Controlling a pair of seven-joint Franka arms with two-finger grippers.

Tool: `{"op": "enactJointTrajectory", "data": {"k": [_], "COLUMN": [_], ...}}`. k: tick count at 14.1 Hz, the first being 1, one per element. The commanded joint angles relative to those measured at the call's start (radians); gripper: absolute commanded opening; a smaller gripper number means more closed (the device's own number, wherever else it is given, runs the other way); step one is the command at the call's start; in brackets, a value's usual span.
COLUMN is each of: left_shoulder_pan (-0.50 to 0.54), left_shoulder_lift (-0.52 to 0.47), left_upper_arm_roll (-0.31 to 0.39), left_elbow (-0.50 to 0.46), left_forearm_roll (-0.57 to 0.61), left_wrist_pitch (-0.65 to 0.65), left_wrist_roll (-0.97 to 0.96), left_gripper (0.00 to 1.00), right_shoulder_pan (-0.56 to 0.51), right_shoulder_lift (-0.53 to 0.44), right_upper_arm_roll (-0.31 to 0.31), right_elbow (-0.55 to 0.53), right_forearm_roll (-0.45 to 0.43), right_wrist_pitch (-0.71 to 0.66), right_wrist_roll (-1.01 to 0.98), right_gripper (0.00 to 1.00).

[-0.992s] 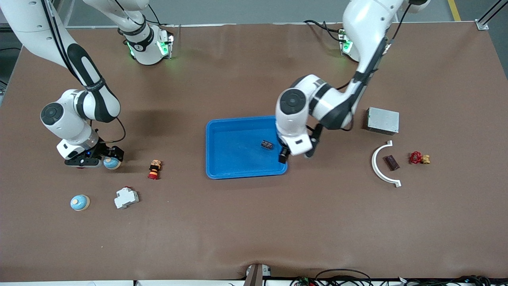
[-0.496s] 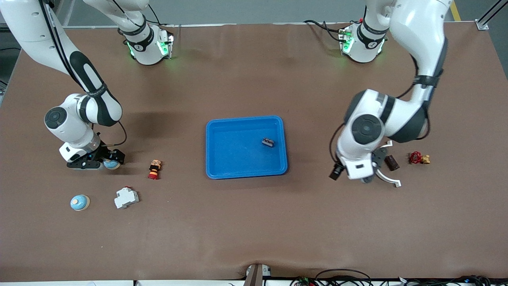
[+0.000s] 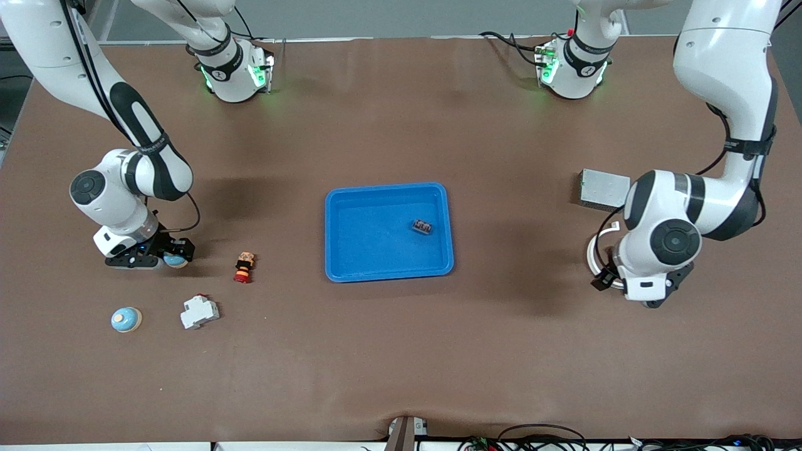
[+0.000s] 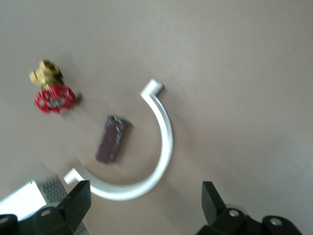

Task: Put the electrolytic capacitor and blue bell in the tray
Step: 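Move the left gripper to the second capacitor while the right gripper lifts, then grasp the second capacitor while the right gripper carries the bell to the tray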

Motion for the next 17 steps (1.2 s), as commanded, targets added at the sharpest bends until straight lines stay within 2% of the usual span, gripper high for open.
{"op": "enactJointTrajectory", "data": {"k": [1, 3, 4, 5, 8, 10, 13, 15, 16, 17], "left_shoulder_pan": [0.031, 0.060, 0.070, 0.076, 0.113, 0.114, 0.119, 0.122, 0.134, 0.145], "left_shoulder_lift": [0.014, 0.028, 0.018, 0.012, 0.013, 0.011, 0.008, -0.008, -0.008, -0.008], "left_upper_arm_roll": [-0.014, -0.016, -0.016, -0.016, -0.017, -0.014, -0.014, -0.011, -0.013, -0.016], "left_elbow": [-0.009, -0.024, -0.059, -0.078, -0.141, -0.188, -0.231, -0.273, -0.276, -0.274], "left_forearm_roll": [0.022, 0.024, 0.024, 0.024, 0.024, 0.030, 0.047, 0.062, 0.077, 0.080], "left_wrist_pitch": [0.029, 0.032, 0.033, 0.033, 0.122, 0.196, 0.233, 0.272, 0.274, 0.274], "left_wrist_roll": [0.084, 0.125, 0.156, 0.186, 0.197, 0.199, 0.199, 0.199, 0.197, 0.197], "left_gripper": [1.00, 0.92, 0.85, 0.81, 0.78, 0.78, 0.73, 0.67, 0.60, 0.42], "right_shoulder_pan": [0.035, 0.100, 0.135, 0.169, 0.297, 0.382, 0.459, 0.520, 0.558, 0.589], "right_shoulder_lift": [-0.080, -0.182, -0.231, -0.273, -0.351, -0.361, -0.353, -0.341, -0.321, -0.295], "right_upper_arm_roll": [0.011, 0.011, 0.011, 0.013, 0.013, 0.013, 0.013, 0.013, 0.013, 0.011], "right_elbow": [0.038, 0.045, 0.044, 0.038, 0.033, 0.032, 0.033, 0.035, 0.035, 0.035], "right_forearm_roll": [0.000, 0.000, 0.000, 0.000, 0.000, 0.002, 0.005, 0.005, 0.005, 0.005], "right_wrist_pitch": [-0.169, -0.336, -0.408, -0.447, -0.525, -0.524, -0.518, -0.506, -0.475, -0.443], "right_wrist_roll": [0.080, 0.195, 0.276, 0.345, 0.561, 0.702, 0.860, 0.953, 1.002, 1.043], "right_gripper": [0.00, 0.00, 0.00, 0.00, 0.00, 0.00, 0.00, 0.00, 0.00, 0.00]}}
